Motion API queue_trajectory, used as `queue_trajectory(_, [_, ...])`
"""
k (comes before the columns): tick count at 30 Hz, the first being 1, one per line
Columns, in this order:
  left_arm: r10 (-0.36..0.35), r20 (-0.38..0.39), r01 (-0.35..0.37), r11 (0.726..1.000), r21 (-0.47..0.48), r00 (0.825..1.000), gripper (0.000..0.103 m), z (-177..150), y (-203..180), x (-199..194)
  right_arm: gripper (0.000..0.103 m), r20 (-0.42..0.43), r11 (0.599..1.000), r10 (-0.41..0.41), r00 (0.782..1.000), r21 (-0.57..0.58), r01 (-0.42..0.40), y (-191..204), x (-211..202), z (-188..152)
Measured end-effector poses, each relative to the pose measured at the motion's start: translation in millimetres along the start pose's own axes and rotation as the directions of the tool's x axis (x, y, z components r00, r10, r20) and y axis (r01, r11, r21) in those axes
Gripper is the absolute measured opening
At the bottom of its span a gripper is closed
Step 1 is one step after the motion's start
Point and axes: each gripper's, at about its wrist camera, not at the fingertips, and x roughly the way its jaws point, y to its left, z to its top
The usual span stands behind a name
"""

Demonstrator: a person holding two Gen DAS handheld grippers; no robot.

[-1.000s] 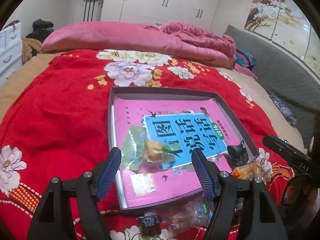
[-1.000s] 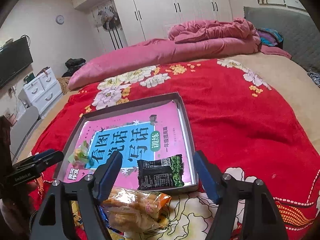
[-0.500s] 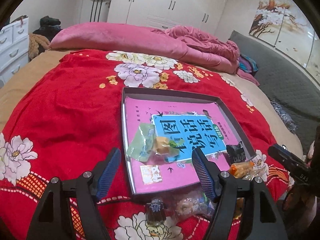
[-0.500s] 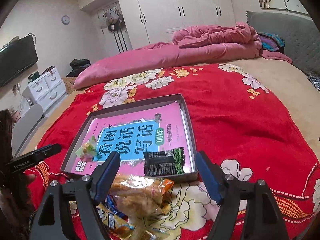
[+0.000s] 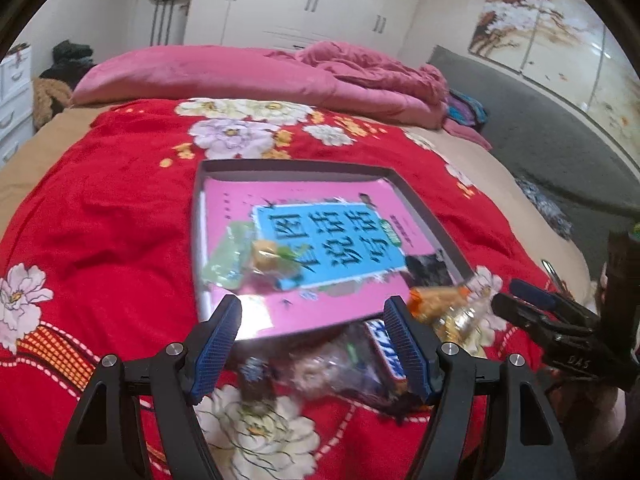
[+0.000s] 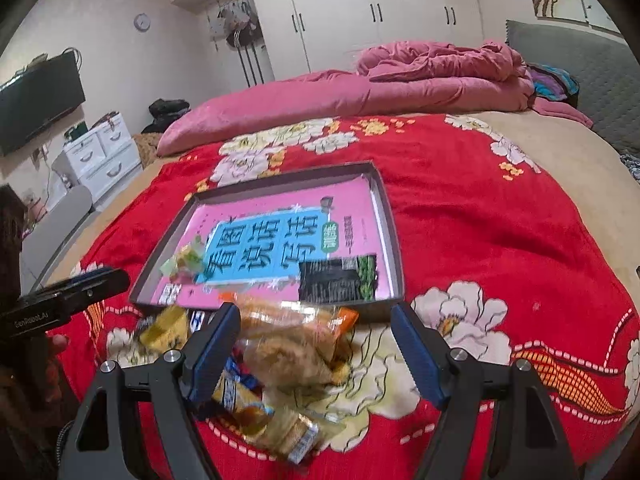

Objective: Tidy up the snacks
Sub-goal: 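Move both open tools back toward the snack pile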

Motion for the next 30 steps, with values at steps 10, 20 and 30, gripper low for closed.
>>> queue_trajectory(10, [-0.076,-0.012,0.077,0.995,0.064,0.997,0.075,-11.4,-24.9,-7.9,0.077,-0.055,1.000,-0.007,0.998,-0.026,0.006,4.5,4.2,-19.5])
queue_trajectory(20, [-0.159,-0.045,0.163,0.978,0.130,0.986,0.075,-19.2,-50.9,-2.9,0.077,-0.070,0.998,-0.014,0.997,-0.064,0.009,12.3,8.2,-27.2])
queue_trajectory(30, [-0.198,-0.081,0.207,0.970,0.128,0.977,0.075,-24.0,-59.9,12.8,0.077,-0.090,0.996,-0.023,0.996,-0.093,0.015,19.1,24.0,-34.2])
